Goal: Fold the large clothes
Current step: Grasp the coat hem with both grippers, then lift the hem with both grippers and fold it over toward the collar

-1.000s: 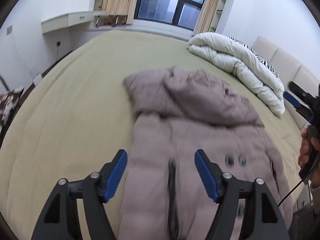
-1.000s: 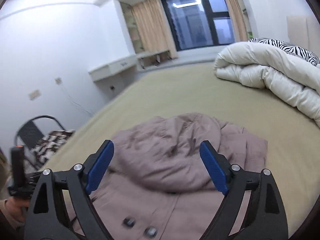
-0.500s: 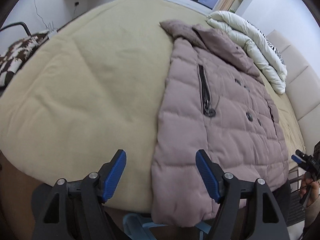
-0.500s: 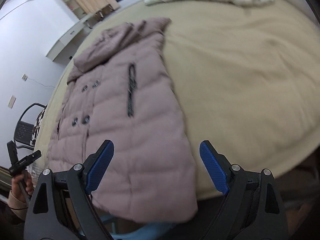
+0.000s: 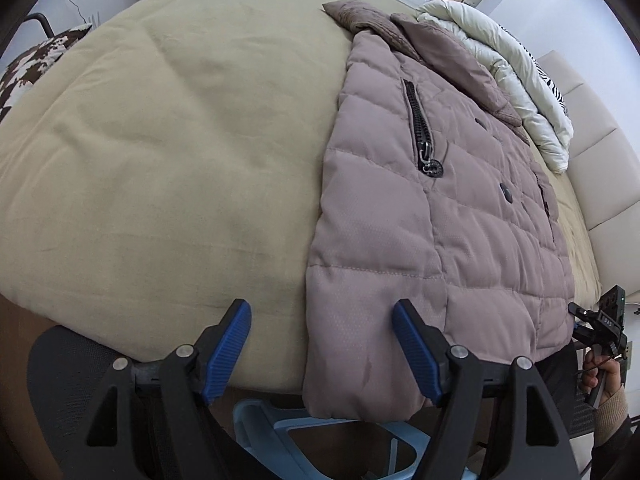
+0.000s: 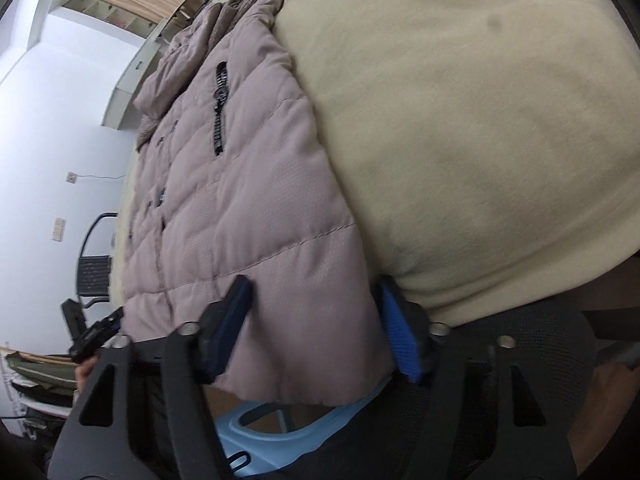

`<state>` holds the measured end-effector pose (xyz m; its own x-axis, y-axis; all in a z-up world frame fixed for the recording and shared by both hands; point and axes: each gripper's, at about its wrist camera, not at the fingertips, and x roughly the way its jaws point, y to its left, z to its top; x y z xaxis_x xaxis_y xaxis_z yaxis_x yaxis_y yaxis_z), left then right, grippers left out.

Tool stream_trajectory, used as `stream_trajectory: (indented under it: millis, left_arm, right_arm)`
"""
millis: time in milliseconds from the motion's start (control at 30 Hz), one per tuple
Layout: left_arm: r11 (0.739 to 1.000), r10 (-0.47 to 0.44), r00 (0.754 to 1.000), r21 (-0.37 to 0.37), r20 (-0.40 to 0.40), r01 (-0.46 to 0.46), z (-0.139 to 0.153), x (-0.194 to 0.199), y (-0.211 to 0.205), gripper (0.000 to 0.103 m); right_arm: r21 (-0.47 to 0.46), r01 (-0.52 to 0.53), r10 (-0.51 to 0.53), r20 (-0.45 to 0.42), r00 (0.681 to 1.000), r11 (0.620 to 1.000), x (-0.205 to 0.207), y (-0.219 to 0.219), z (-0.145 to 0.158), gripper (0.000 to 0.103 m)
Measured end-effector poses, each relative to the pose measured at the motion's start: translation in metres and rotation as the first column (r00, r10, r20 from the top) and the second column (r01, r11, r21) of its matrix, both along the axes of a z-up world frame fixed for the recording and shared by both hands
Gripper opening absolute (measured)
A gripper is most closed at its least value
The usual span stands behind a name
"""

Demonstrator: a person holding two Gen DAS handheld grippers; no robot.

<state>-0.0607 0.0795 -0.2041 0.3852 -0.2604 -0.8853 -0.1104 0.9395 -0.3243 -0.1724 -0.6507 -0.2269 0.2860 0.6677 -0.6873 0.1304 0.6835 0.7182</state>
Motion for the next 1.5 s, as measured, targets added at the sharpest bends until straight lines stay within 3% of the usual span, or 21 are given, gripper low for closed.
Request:
stream_trajectory:
  millis: [100, 367, 433, 467, 500, 567, 667, 733, 767, 800, 867, 967, 1133, 1267, 1400, 1500]
  left_arm:
    - [0.999, -0.040, 0.999, 0.005, -0.013, 0.040, -0.004, 0.002, -0.008, 0.076]
    - [0.999, -0.039, 0.998, -0.030, -0.039, 0.038, -0.013, 0.004, -0.006, 0.074]
    - [0.997, -0.050, 0.997, -0.055, -0.050, 0.047, -0.013, 0.004, -0.007, 0.057]
    - [0.995, -0.057, 0.997, -0.088, -0.059, 0.051, -0.014, 0.004, -0.009, 0.042]
    - [0.993, -0.054, 0.996, -0.105, -0.064, 0.047, -0.015, 0.004, -0.010, 0.039]
    - [0.994, -0.045, 0.997, -0.101, -0.069, 0.038, -0.017, 0.003, -0.011, 0.039]
    - [0.992, -0.028, 0.994, -0.124, -0.110, 0.014, -0.021, 0.005, -0.011, 0.052]
    - [0.994, -0.034, 0.993, -0.104, -0.112, 0.022, -0.019, 0.004, -0.015, 0.052]
    - [0.996, -0.041, 0.993, -0.086, -0.114, 0.031, -0.017, 0.003, -0.018, 0.048]
    - [0.996, -0.043, 0.993, -0.087, -0.113, 0.033, -0.016, 0.003, -0.018, 0.034]
    - [0.993, -0.026, 0.994, -0.116, -0.110, 0.013, -0.014, 0.003, -0.017, 0.017]
    - [0.986, 0.010, 0.994, -0.164, -0.109, -0.028, -0.005, 0.002, -0.011, 0.008]
    - [0.951, 0.059, 0.997, -0.300, -0.053, -0.073, 0.026, 0.001, 0.004, 0.006]
    - [0.904, 0.118, 0.993, -0.417, 0.025, -0.097, 0.061, 0.009, 0.018, 0.005]
    - [0.851, 0.185, 0.974, -0.517, 0.127, -0.094, 0.103, 0.029, 0.029, 0.005]
    - [0.836, 0.216, 0.959, -0.542, 0.184, -0.084, 0.125, 0.055, 0.034, 0.005]
  right_arm:
    - [0.027, -0.025, 0.025, 0.014, 1.000, 0.999, -0.006, -0.001, 0.001, 0.046]
    - [0.081, -0.072, 0.073, -0.009, 0.997, 0.994, -0.003, 0.006, -0.003, 0.045]
    - [0.087, -0.087, 0.088, -0.004, 0.996, 0.992, -0.002, 0.009, 0.000, 0.039]
    - [0.092, -0.089, 0.090, -0.002, 0.996, 0.992, -0.001, 0.012, 0.001, 0.035]
    - [0.098, -0.088, 0.089, 0.001, 0.996, 0.991, -0.001, 0.014, 0.004, 0.034]
    - [0.109, -0.083, 0.083, 0.001, 0.997, 0.991, -0.001, 0.016, 0.006, 0.034]
    - [0.103, -0.088, 0.090, -0.014, 0.996, 0.991, 0.000, 0.017, 0.007, 0.034]
    - [0.092, -0.097, 0.099, -0.014, 0.995, 0.991, 0.002, 0.019, 0.010, 0.033]
    - [0.086, -0.103, 0.104, -0.012, 0.994, 0.991, 0.002, 0.021, 0.012, 0.031]
    - [0.082, -0.105, 0.106, -0.009, 0.994, 0.991, 0.003, 0.022, 0.014, 0.029]
    - [0.083, -0.100, 0.101, -0.003, 0.995, 0.992, 0.003, 0.025, 0.018, 0.022]
    - [0.102, -0.083, 0.082, 0.015, 0.997, 0.991, 0.003, 0.027, 0.028, 0.016]
    - [0.205, -0.052, 0.029, 0.113, 0.993, 0.977, 0.007, 0.025, 0.069, 0.011]
    - [0.259, -0.032, -0.019, 0.194, 0.981, 0.965, 0.026, 0.025, 0.108, 0.010]
    - [0.339, 0.015, -0.105, 0.248, 0.963, 0.941, 0.053, 0.021, 0.138, 0.010]
    - [0.389, 0.062, -0.174, 0.260, 0.950, 0.919, 0.077, 0.012, 0.150, 0.010]
